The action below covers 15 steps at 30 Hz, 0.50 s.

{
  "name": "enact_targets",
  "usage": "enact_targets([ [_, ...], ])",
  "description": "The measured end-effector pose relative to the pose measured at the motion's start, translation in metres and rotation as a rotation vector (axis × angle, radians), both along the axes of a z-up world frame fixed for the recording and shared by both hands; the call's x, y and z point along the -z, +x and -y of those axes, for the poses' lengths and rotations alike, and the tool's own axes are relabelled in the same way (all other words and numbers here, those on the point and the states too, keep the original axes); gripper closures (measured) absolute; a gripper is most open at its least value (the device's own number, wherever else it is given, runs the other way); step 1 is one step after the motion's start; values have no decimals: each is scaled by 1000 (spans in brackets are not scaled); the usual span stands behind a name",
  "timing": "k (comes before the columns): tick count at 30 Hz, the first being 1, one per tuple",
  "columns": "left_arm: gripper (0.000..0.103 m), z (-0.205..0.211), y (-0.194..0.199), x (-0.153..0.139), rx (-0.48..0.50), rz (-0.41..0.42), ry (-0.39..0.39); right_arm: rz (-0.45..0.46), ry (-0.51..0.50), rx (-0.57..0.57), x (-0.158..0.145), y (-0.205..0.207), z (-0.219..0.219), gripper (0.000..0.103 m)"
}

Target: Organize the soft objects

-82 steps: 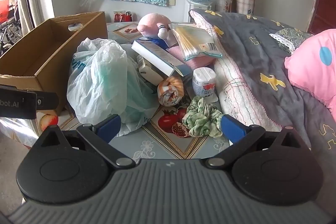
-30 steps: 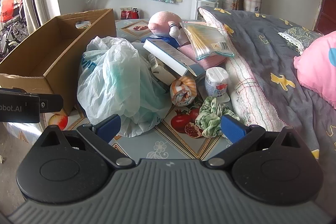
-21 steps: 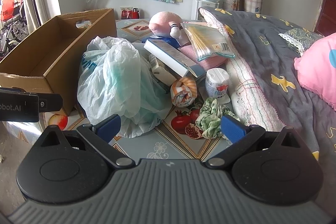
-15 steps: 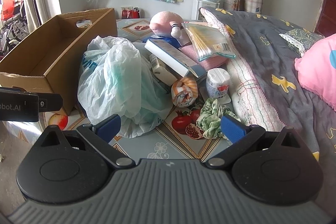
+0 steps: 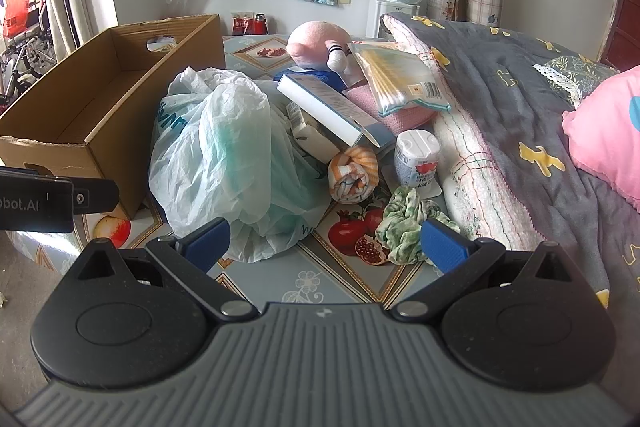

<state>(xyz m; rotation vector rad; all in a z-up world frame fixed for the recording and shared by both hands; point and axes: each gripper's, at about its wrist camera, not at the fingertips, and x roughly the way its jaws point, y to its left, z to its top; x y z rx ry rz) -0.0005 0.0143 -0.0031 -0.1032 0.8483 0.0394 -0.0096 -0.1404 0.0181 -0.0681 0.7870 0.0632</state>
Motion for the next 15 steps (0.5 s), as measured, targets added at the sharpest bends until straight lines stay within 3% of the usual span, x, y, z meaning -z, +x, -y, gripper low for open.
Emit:
enact_targets([
  [7, 2, 0, 0, 2, 6, -2, 9, -4, -3, 10, 6, -2, 4, 1],
  [15, 2, 19, 4, 13, 88, 22, 23, 5, 12, 73, 18, -8, 52, 1],
])
